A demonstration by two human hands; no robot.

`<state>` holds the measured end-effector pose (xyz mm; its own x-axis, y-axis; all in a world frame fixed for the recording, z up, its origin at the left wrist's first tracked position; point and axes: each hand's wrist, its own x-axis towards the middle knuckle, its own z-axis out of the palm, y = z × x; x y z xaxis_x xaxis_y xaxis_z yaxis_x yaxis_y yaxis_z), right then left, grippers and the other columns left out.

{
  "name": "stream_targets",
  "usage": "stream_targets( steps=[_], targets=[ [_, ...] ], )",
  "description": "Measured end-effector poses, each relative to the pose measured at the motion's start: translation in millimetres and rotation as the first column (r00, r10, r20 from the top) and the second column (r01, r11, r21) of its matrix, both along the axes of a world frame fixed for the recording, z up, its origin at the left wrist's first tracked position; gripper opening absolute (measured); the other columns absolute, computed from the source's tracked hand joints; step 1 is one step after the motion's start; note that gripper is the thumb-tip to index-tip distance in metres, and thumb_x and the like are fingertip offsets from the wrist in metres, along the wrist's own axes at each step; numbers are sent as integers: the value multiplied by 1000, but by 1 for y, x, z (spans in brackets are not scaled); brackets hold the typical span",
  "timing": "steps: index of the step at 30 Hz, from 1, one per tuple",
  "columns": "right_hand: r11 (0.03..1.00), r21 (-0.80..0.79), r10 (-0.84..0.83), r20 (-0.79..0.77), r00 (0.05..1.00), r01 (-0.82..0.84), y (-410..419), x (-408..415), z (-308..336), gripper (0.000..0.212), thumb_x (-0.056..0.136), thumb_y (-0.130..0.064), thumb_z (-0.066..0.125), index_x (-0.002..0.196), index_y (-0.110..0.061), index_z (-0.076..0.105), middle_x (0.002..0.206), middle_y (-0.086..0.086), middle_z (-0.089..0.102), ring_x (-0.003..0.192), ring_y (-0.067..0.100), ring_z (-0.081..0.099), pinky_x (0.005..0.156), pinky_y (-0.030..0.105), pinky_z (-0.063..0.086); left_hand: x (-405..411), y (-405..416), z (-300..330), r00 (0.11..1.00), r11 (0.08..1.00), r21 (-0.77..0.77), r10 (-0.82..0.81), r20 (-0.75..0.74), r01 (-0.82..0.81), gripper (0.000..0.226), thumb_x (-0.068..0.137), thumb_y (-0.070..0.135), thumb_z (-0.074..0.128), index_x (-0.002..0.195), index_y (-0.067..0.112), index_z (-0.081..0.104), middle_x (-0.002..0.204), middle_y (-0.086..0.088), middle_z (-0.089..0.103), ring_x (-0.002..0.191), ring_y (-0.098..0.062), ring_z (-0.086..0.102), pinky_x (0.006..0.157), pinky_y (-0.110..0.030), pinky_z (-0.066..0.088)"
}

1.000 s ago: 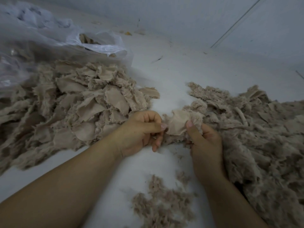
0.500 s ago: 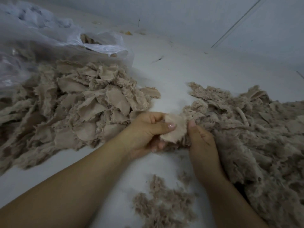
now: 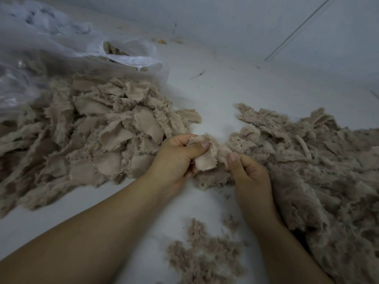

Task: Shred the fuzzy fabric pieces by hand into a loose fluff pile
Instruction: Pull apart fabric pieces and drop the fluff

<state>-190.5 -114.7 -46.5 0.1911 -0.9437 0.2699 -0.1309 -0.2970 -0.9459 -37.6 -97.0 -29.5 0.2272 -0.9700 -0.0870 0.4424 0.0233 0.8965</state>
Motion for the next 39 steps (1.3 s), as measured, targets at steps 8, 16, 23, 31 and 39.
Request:
stream_targets(
  steps=[8,16,23,31,39],
  targets=[
    [999,4,-52,-2,999,52,1,0,-1,42,104,-20,48,68,0,43,57,2,30,49,7,26,45,20,24,27,-9,21,866,849,-170,491,-98,-500,24,96,9,59,114,-3,49,74,-13,68,43,-19,50,43,-26,39],
    [995,41,-92,103,990,88,1,0,0,39,102,-25,46,66,-11,49,58,-2,35,53,9,31,47,20,27,7,-6,-2,920,916,-146,387,67,-375,3,103,8,43,104,5,45,88,-16,71,43,-24,60,39,-29,48],
    [997,30,-66,40,997,65,2,1,1,35,94,-37,48,64,-19,56,57,4,36,54,15,32,49,25,28,14,-3,-7,792,852,-358,502,347,-383,14,89,5,57,80,14,52,71,-15,61,56,-20,60,49,-30,47],
    [998,1,-64,11,998,64,4,0,2,38,103,-22,50,66,-21,60,56,-1,36,53,10,33,48,21,29,38,-17,-21,-121,978,-14,40,992,209,38,89,4,49,126,3,59,135,-14,56,126,-27,50,107,-36,37],
    [996,29,-82,50,995,81,4,0,0,41,102,-19,49,64,-24,64,52,-11,42,48,3,35,46,15,31,76,-3,-13,-32,994,-113,113,993,14,10,84,6,52,82,2,61,91,-15,63,88,-34,59,80,-41,49]
  ],
)
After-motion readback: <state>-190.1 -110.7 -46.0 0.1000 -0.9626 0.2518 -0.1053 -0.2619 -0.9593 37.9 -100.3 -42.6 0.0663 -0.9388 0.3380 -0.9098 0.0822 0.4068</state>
